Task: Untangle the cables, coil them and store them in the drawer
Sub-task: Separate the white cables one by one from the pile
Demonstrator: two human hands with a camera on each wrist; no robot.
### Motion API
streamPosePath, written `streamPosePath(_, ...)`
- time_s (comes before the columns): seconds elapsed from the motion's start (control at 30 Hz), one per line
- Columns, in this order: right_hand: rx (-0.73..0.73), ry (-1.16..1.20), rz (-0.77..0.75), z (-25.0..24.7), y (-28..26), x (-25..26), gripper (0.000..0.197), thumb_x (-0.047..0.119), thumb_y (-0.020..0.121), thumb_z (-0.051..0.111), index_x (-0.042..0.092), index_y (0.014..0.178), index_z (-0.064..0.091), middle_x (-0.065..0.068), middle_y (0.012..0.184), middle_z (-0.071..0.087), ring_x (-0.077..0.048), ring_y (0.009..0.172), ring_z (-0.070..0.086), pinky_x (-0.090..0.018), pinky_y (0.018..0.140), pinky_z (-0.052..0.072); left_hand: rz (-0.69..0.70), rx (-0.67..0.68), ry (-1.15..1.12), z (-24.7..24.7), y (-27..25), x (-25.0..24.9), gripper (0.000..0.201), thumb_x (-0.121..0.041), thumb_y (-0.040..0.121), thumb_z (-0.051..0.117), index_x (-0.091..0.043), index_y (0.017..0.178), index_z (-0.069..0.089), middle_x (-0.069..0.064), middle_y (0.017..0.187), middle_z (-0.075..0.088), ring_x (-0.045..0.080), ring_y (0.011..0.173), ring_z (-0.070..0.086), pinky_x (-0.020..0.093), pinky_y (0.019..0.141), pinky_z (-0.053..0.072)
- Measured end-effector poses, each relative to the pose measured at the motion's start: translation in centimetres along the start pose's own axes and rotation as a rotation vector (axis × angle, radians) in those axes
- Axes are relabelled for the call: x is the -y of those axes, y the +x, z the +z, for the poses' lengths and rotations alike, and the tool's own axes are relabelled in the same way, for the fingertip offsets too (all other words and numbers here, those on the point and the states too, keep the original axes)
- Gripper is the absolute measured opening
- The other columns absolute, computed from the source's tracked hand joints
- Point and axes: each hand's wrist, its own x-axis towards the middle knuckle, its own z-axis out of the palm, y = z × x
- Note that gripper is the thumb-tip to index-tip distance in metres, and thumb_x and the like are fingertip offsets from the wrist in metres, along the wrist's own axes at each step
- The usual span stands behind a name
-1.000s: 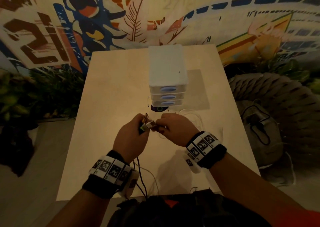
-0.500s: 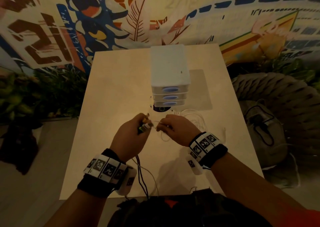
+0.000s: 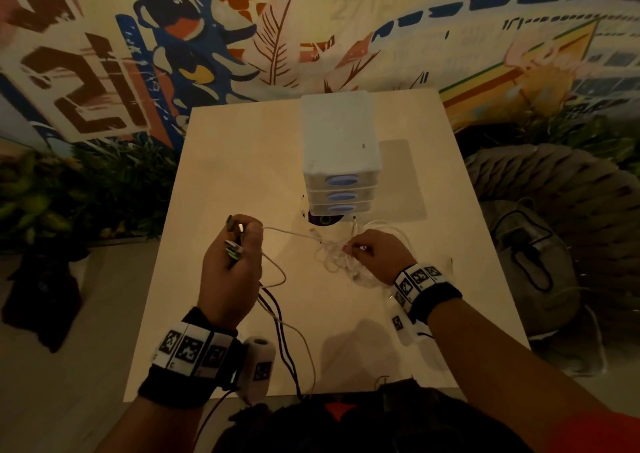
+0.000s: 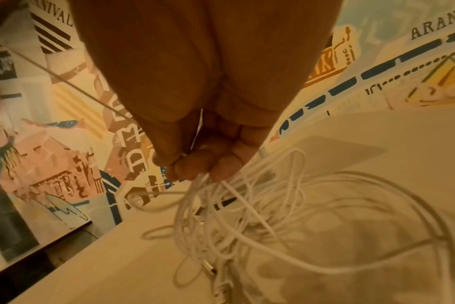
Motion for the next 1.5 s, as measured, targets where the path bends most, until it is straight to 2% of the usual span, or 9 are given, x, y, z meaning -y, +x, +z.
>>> streamPosePath(0.33,-0.137,0.072,-0.054,-2.2,-1.4,-1.1,0.019,0.039,0.092,0.067,0.026,0.096,0.081,0.001,0.089,0.066,-0.016,0.081,0.06,-0.031,0.078,0.048,-0.067,-0.157,-0.082,-1.9,1.1,0.3,0.027,-0.054,0.089,0.053,-0.032,0.075,0.051,-0.011,0.052,0.037,0.007,0.043,0.031,0.023,0.044,0.03)
streamPosePath(0.47,-0.24,0.007,-0.189,-3.3,-1.7,0.1,0.015,0.04,0.09,0.07,0.029,0.093,0.081,0.003,0.082,0.067,-0.019,0.078,0.057,-0.033,0.072,0.045,-0.048,-0.046,0.186,-1.8,0.8,-0.1,0.046,-0.064,0.091,0.055,-0.022,0.072,0.049,-0.005,0.055,0.041,0.017,0.052,0.041,0.037,0.054,0.038)
streamPosePath(0.6,-0.295,-0.058,-0.339,-4.1,-1.7,1.9,0.023,0.047,0.088,0.069,0.029,0.093,0.082,0.006,0.085,0.073,-0.017,0.079,0.057,-0.033,0.073,0.044,-0.029,0.112,0.301,0.7,0.2,-0.6,0.041,-0.048,0.096,0.056,-0.011,0.076,0.052,-0.006,0.06,0.048,0.007,0.055,0.042,0.021,0.057,0.037)
streamPosePath(0.73,-0.257,-0.092,-0.407,-3.4,-1.9,3.3,0.035,0.057,0.089,0.056,0.032,0.093,0.081,0.008,0.083,0.071,-0.015,0.078,0.057,-0.036,0.072,0.046,-0.139,0.225,0.381,3.5,0.5,1.1,0.016,-0.029,0.102,0.056,-0.022,0.094,0.068,-0.013,0.067,0.057,-0.004,0.053,0.049,0.012,0.055,0.036)
streamPosePath(0.9,-0.184,-0.145,-0.424,-1.9,-2.6,3.9,0.03,0.053,0.09,0.056,0.035,0.096,0.078,0.006,0.085,0.069,-0.02,0.078,0.056,-0.039,0.071,0.045,-0.194,0.289,0.377,5.7,0.7,2.6,0.022,-0.035,0.103,0.054,-0.029,0.118,0.068,-0.019,0.081,0.065,-0.004,0.074,0.058,0.017,0.069,0.042)
streamPosePath(0.97,-0.137,-0.174,-0.429,-1.2,-2.8,4.1,0.019,0.045,0.09,0.065,0.033,0.096,0.078,0.004,0.087,0.069,-0.021,0.08,0.056,-0.038,0.071,0.045,-0.195,0.311,0.312,6.3,0.6,2.7,0.017,-0.03,0.103,0.055,-0.027,0.112,0.069,-0.022,0.067,0.063,-0.009,0.063,0.056,0.009,0.061,0.039)
streamPosePath(1.13,-0.093,-0.185,-0.364,-0.3,-2.9,4.2,0.016,0.037,0.091,0.067,0.024,0.095,0.076,-0.001,0.089,0.066,-0.022,0.082,0.058,-0.036,0.074,0.047,-0.153,0.303,0.241,7.0,0.4,2.6,0.016,-0.013,0.103,0.052,-0.021,0.094,0.063,-0.022,0.064,0.062,-0.003,0.055,0.052,0.026,0.064,0.039)
streamPosePath(1.3,0.017,-0.206,-0.188,0.5,-2.7,1.6,0.025,0.044,0.095,0.06,0.026,0.104,0.076,-0.002,0.094,0.066,-0.023,0.09,0.058,-0.039,0.081,0.049,-0.047,0.161,0.085,5.5,0.9,1.9,0.024,-0.03,0.106,0.045,-0.014,0.096,0.06,-0.007,0.05,0.038,0.013,0.046,0.031,0.03,0.05,0.028)
streamPosePath(1.5,-0.001,-0.196,-0.062,0.6,-2.0,0.5,0.026,0.049,0.094,0.058,0.03,0.102,0.075,0.001,0.092,0.062,-0.02,0.089,0.059,-0.039,0.08,0.05,0.06,-0.006,0.073,3.5,1.1,0.0,0.027,-0.025,0.109,0.039,-0.012,0.095,0.059,-0.004,0.054,0.044,0.017,0.049,0.039,0.033,0.049,0.034)
